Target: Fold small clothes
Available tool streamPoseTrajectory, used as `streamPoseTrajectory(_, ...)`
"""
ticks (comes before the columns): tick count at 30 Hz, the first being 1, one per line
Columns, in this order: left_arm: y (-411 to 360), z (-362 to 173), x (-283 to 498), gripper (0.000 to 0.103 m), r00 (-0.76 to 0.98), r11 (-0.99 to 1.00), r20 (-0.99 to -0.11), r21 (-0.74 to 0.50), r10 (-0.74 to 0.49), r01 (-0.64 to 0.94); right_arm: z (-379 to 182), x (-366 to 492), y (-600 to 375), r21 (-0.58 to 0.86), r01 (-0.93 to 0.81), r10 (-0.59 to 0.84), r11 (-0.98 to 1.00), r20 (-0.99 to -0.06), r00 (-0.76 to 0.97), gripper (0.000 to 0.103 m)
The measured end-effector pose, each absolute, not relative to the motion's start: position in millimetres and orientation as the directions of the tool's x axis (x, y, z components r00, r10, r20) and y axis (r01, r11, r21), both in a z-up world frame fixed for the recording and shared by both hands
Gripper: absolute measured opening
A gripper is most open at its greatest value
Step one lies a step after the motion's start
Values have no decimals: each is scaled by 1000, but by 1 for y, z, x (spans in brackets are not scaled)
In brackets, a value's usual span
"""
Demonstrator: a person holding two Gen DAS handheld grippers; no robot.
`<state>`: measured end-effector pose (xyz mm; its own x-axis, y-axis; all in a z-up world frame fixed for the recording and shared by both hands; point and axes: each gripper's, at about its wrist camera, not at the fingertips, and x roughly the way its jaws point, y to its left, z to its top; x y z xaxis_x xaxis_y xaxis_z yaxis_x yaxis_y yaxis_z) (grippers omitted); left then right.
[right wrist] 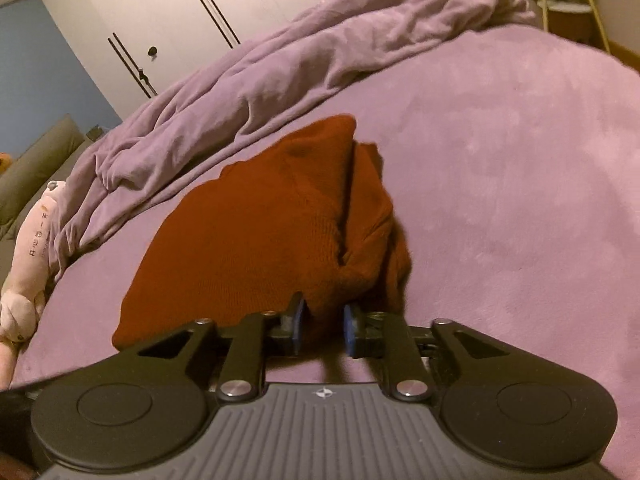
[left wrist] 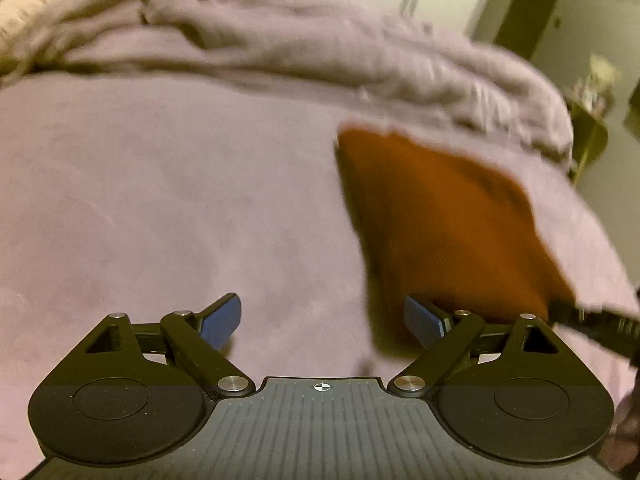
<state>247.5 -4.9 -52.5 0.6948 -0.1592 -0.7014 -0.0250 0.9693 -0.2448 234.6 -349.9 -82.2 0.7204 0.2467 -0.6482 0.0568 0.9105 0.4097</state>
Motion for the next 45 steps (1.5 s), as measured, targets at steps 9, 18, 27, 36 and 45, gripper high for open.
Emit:
streamPoseTrajectory(9,-39,-41,294,90,696,968,-690,-251,-199,28,-52,230,-302,193,-68,167,979,-562,810,28)
streamPoseTrajectory(18,-60,-88,293,99,683,985,-712,-155,-160,69,-85,251,-289,-50,-87,36,995,-635,772,28)
streamPoseTrajectory(27,-17,-61,302,98,683,904,-637,-420,-357,80,-71,267,-352,314,-73,255,947,-592,764,73)
streamPoseTrajectory(36,-18,-113,361,97,564,782,-617,-617,-549,86,-114,333,-397,617,28,450,786,-603,659,80)
streamPoseTrajectory(45,-20,-112,372,53,556,763,-607,-642,-567,77,-129,358,-373,687,16,537,726,-582,611,36)
